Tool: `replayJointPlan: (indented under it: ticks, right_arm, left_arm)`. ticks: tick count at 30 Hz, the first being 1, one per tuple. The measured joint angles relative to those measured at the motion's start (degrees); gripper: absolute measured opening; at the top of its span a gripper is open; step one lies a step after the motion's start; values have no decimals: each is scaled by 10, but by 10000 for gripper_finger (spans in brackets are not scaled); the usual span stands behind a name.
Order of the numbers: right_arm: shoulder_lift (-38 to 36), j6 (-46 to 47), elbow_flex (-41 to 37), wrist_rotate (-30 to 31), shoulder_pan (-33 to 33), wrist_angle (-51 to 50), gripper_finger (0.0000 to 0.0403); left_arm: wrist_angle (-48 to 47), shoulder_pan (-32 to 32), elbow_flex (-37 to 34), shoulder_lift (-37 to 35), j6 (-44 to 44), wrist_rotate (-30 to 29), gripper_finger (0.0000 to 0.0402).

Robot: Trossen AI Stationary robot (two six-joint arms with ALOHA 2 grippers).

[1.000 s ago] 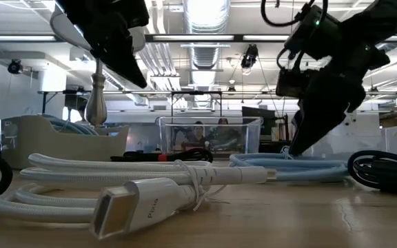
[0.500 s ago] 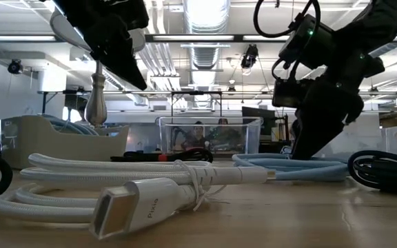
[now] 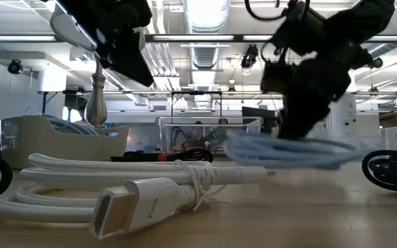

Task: Pick & Place USB Port
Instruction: Put the top blue USB cable into the gray bin

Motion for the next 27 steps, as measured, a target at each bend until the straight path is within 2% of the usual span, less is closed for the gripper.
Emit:
replayJointPlan:
  ticks: [4,11,13,20,27]
  right_arm:
    - [-5,-51,40,33,1,2,72]
    - [4,-163,115,197,0,3,81]
    - [9,-187,130,223,0,2,78]
    - [32,-249,176,230,0,-12,82]
    - [33,-243,176,230,0,-1,78]
  left_arm:
    - [42,0,0,8,-29,5,140]
    - [133,-1,-1,43,-54,74,140]
    - [156,-1,-1,59,-59,83,140]
    - [178,2,-2,109,-70,84,140]
    - [177,2,-4,126,-93,59,140]
